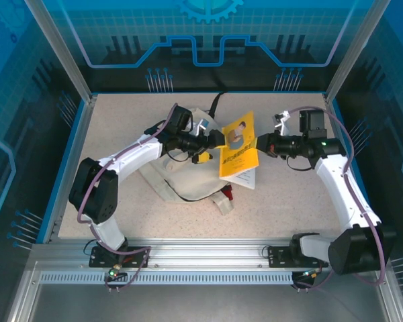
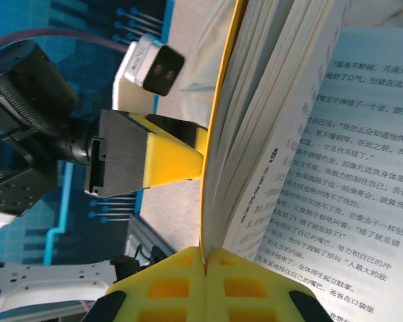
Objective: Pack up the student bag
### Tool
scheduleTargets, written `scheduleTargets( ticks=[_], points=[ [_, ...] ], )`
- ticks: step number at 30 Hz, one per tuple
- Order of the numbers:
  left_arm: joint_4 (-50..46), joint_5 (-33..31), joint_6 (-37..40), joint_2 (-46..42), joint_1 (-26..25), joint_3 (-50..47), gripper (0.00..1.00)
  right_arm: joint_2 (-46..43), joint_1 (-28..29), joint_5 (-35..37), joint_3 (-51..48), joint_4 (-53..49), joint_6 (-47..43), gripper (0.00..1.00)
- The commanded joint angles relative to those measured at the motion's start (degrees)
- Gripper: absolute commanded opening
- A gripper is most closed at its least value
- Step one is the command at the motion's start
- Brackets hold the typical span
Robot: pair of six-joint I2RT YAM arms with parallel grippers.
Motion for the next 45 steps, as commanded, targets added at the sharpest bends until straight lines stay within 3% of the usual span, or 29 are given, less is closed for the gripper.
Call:
scheduleTargets(
  ticks=[1,10,15,22,28,29,30,32,35,39,45],
  points=[
    [6.8,6.2,-5.8,-2.5,0.4,-0.8,0.99,1.6,1.9,-6.6,4.0,6.4,2.5,0.00],
    [19.0,10.4,-13.3,-3.9,1.7,-3.6,0.99,3.0,3.1,-8.4,4.9,7.8,3.5,0.00],
    [18.1,9.7,-12.0,-5.0,2.7,-3.7,0.87,3.0,2.8,-7.7,4.2,7.3,3.4,0.00],
    [18.6,9.6,-11.6,-6.2,3.1,-3.9,0.58,3.6,2.4,-6.3,4.1,6.1,3.0,0.00],
    [18.1,8.6,-11.3,-7.6,4.1,-4.4,0.20,3.8,1.7,-1.8,4.3,1.9,2.0,0.00],
    [18.3,8.4,-11.3,-7.8,4.5,-4.6,0.16,3.6,1.5,-1.2,4.0,1.6,2.4,0.05],
    [18.1,8.0,-11.4,-8.1,5.0,-4.9,0.13,3.2,1.1,-0.7,3.4,1.8,3.1,0.15],
    [18.1,6.7,-11.6,-8.9,6.2,-5.7,0.11,1.6,0.7,1.3,1.9,2.8,5.1,0.49],
    [18.4,4.3,-12.4,-10.7,7.8,-7.1,0.09,-0.9,0.7,4.6,-0.7,4.4,9.2,0.76],
    [19.8,-1.5,-14.8,-13.6,9.8,-9.6,0.08,-3.3,2.6,6.3,-6.4,12.7,19.1,0.93],
    [22.4,-11.4,-19.0,-18.6,10.4,-12.9,0.08,-6.2,12.7,13.8,-14.8,33.1,37.6,0.99]
  ],
)
